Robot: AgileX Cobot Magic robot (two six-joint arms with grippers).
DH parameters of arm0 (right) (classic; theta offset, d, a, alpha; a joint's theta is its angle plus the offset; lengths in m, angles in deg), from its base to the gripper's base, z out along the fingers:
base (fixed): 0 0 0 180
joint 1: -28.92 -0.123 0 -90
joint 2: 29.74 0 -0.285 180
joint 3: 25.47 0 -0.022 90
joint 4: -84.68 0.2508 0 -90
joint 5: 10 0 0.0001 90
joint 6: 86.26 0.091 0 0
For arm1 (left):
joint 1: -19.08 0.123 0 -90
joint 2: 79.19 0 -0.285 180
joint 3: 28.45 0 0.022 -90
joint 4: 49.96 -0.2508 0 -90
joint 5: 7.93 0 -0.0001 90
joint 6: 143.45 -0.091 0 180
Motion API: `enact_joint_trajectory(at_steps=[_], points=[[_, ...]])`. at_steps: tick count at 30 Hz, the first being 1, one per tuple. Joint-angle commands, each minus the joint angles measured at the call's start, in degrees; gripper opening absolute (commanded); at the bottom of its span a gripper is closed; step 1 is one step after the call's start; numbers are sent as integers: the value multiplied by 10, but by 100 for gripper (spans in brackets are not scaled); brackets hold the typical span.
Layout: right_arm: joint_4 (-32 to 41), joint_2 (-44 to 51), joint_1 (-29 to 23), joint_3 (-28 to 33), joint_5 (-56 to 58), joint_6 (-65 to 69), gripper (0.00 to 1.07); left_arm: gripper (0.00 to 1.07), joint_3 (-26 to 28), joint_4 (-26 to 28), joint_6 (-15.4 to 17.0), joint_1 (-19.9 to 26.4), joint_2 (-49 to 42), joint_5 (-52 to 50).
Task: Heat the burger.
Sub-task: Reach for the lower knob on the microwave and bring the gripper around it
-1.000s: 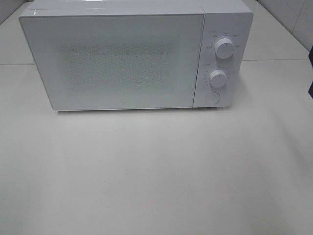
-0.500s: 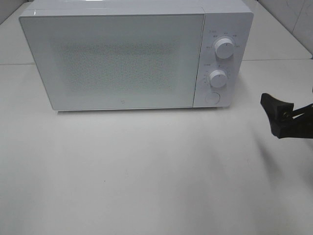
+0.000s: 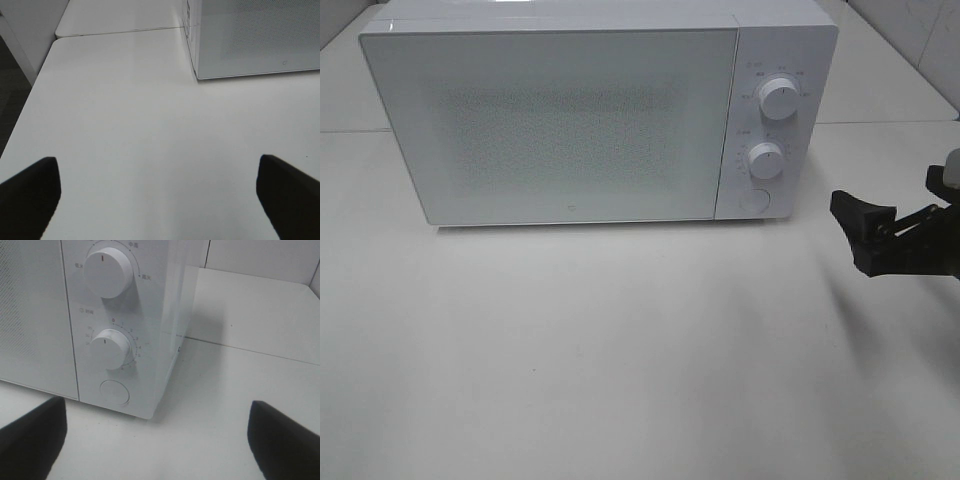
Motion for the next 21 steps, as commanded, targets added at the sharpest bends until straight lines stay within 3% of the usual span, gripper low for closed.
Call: enact_joint_trajectory(at_steps=[1,8,13,15,16,17,18,19,21], points=[[-14,2,2,-7,-130,7,90,101,-1,-2,5,2,-12,-2],[7,2,2,-6,-130,11,70,101,-1,-2,5,2,-12,-2],[18,-14,-15,-8,-129,46,73,101,-1,-1,3,2,-12,-2],[93,-39,-79,-15,-130,45,78,101,-1,-1,3,2,-11,-2],[93,-39,-79,-15,-130,45,78,101,-1,-1,3,2,-11,-2],[126,-45,-96,-18,-130,41,79,101,-1,-1,3,2,-11,-2],[205,-59,-129,-26,-130,34,80,101,-1,-1,3,2,-11,-2],[205,-59,-129,-26,-130,34,80,101,-1,-1,3,2,-11,-2],[270,-81,-168,-46,-130,24,79,101,-1,-1,3,2,-11,-2]])
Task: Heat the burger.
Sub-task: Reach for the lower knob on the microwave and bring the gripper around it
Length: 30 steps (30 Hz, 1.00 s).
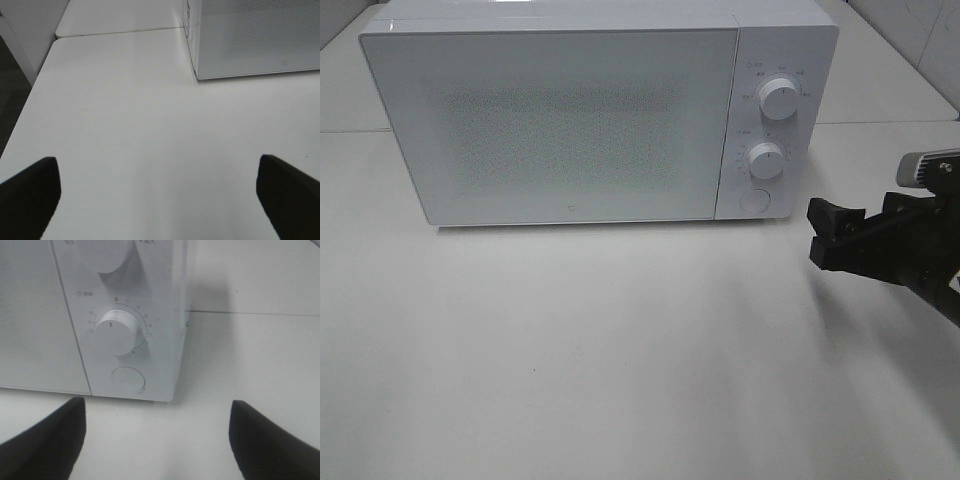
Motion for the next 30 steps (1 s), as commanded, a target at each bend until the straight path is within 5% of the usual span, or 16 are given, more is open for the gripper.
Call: enact_joint_trajectory(at_steps=[1,30], points=[[64,-12,-27,-19,-130,-14,79,101,-1,-1,3,2,-11,-2],[57,-50,-53,-97,-121,-48,76,101,-1,-2,3,2,-12,-2]])
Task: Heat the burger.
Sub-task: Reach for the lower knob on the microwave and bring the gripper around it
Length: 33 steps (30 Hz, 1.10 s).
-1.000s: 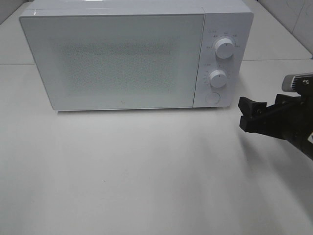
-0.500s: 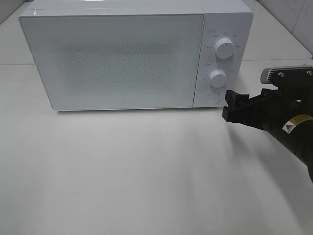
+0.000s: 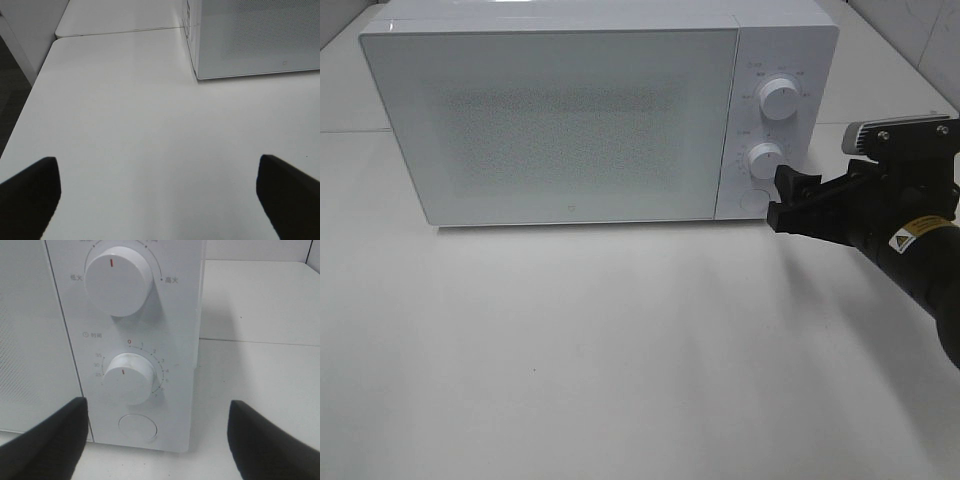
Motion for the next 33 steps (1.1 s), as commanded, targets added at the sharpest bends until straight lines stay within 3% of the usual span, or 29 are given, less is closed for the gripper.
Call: enact_joint_trajectory(at_steps=[1,9,16,33], points=[[-2,2,-1,-6,-121,-8,76,101,-1,-2,3,2,-12,-2],[-26,2,-8,-9,-123,-9,76,101,-1,-2,3,2,-12,-2],[50,-37,-50,-45,-128,-23,76,101,-1,-2,3,2,-12,-2],[81,-115,-53,-133,-125,-28,76,101,-1,-2,3,2,-12,-2]])
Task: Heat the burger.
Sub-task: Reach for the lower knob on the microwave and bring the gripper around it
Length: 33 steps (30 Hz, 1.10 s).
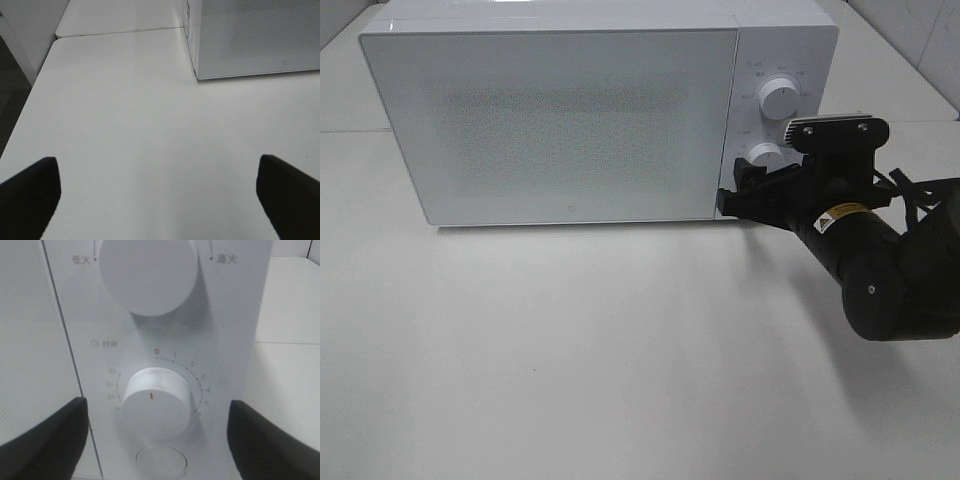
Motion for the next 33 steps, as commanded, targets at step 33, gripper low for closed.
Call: enact_joint_trajectory(at_steps=[33], points=[[36,-33,-3,-56,-128,-36,76,101,-1,-2,3,2,-12,-2]])
